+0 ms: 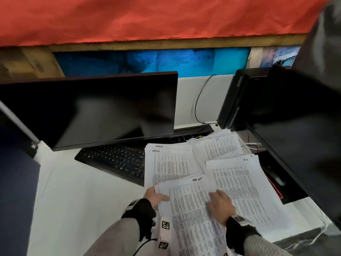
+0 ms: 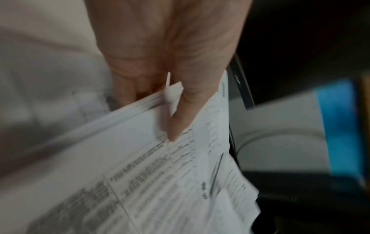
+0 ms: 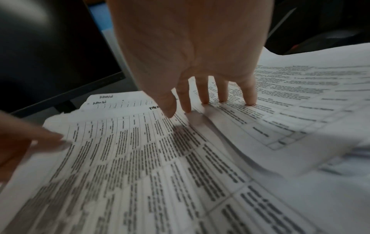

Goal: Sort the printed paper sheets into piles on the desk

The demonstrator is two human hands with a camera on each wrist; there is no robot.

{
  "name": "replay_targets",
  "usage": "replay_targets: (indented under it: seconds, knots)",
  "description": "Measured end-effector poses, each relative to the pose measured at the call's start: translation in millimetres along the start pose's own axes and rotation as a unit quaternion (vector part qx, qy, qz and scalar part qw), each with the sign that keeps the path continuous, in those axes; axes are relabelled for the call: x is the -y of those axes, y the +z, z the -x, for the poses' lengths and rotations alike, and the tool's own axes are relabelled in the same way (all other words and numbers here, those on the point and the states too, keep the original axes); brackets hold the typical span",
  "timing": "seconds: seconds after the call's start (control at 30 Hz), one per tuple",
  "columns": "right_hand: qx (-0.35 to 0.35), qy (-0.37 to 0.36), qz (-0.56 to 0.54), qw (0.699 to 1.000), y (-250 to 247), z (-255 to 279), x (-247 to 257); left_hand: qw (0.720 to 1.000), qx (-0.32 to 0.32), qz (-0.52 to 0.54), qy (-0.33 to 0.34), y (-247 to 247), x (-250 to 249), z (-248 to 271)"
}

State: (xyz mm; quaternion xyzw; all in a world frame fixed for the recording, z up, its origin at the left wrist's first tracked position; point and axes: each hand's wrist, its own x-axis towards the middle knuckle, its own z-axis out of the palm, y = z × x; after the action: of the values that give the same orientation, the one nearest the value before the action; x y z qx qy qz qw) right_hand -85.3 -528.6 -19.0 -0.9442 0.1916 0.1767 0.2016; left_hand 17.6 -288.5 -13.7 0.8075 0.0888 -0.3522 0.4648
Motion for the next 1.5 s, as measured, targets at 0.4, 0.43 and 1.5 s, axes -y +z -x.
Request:
replay_targets:
  seconds: [0.4,0.43,1.5]
  knots:
    - [0.073,-0.040,-0.557,0.827,-52,11,69,0.941,0.006,0.239,0.239,-105,-15,80]
    - [0.100,-0.062,-0.554,0.824,-55,17,85,0.938,-0.017,0.234,0.254,-117,-17,86]
    - [-0.035,-0.134,-0.586,0.799,23,48,341,0.875,-0.335,0.241,0.255,-235,69,127]
